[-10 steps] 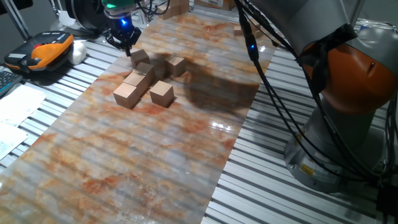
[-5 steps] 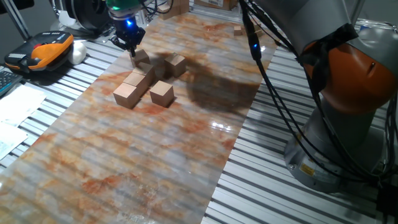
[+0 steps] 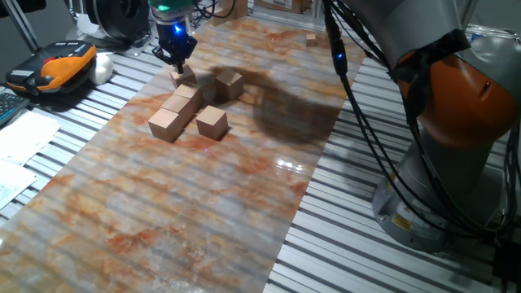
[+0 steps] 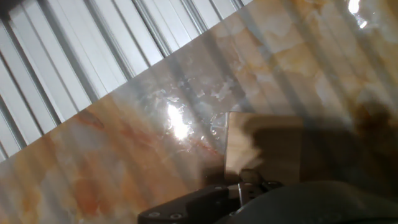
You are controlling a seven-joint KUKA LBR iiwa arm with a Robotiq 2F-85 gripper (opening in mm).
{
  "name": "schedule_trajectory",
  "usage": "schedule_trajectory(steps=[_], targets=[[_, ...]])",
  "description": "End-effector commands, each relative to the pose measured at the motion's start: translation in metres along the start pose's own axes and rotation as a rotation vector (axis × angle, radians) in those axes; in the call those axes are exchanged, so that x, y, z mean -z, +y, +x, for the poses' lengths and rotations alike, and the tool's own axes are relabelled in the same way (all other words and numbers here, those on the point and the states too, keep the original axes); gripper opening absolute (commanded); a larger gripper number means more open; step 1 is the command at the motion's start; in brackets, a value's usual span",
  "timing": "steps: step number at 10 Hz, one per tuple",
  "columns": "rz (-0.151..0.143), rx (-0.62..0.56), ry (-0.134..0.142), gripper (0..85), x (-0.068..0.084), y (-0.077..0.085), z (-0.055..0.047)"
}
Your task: Stack the blocks into a pyramid shape
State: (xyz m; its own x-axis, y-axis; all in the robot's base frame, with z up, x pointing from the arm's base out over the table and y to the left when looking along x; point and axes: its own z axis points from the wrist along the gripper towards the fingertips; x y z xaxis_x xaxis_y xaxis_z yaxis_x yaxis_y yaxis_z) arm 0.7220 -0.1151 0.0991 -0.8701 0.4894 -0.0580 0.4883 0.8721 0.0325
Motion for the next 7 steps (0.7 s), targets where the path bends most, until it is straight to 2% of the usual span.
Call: schedule_trajectory(steps=[1, 3, 4, 5, 7], targets=[[0.028, -0.045, -0.017, 34.0, 0.0004, 0.0016, -0.0005], [0.044, -0.077, -0.047, 68.0, 0.0003, 0.0019, -0.0005], [0.053, -0.091, -0.053, 68.0, 0.0002, 0.0017, -0.0005], [0.058, -0.094, -0.059, 85.0, 0.0004, 0.0014, -0.0004], [0.056, -0.086, -0.054, 85.0, 0.0005, 0.0014, -0.0003]])
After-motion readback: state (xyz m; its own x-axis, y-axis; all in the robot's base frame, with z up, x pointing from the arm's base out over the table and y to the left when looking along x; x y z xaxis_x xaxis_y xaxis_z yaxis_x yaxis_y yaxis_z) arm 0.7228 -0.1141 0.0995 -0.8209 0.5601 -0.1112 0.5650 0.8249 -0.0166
